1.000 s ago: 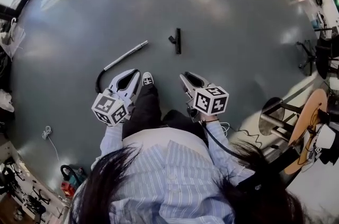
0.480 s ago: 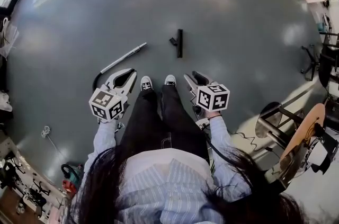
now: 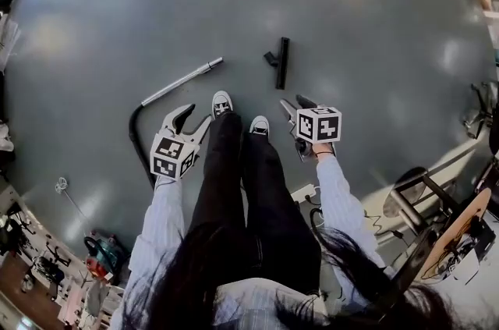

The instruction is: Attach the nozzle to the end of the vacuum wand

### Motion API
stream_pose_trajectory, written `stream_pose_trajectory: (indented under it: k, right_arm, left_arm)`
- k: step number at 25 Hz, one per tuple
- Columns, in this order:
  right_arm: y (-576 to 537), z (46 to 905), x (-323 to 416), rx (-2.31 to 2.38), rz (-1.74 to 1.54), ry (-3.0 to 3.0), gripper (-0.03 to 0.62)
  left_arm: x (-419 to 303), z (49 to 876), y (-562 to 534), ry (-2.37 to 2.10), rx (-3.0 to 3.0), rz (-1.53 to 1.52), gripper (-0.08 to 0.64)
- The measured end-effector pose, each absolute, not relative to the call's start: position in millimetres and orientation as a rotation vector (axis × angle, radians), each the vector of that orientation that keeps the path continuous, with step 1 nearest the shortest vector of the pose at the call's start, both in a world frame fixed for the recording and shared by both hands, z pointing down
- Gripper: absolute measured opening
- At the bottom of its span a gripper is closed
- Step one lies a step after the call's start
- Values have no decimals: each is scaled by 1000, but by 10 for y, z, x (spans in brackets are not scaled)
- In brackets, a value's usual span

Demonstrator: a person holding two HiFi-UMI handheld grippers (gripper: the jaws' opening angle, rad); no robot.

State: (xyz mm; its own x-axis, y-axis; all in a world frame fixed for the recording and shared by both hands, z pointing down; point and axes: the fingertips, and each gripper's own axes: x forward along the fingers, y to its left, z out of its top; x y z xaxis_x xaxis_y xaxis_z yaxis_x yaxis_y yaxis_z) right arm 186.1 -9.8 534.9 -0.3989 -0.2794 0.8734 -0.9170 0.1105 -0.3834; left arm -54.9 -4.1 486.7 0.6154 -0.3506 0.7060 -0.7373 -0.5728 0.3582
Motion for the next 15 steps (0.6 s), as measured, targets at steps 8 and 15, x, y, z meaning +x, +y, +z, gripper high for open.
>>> stream_pose_trajectory:
  k: [8,15]
  right_arm:
    - [-391,7367,1936,1167,1325,-1710,229]
    - [-539,9114,2266,1139,1162,-1654,249]
  left_arm:
    - [-1219,6963,-187,-844,2175,979,183]
    - [-1228,8598,-613,-860,2270,1046,183]
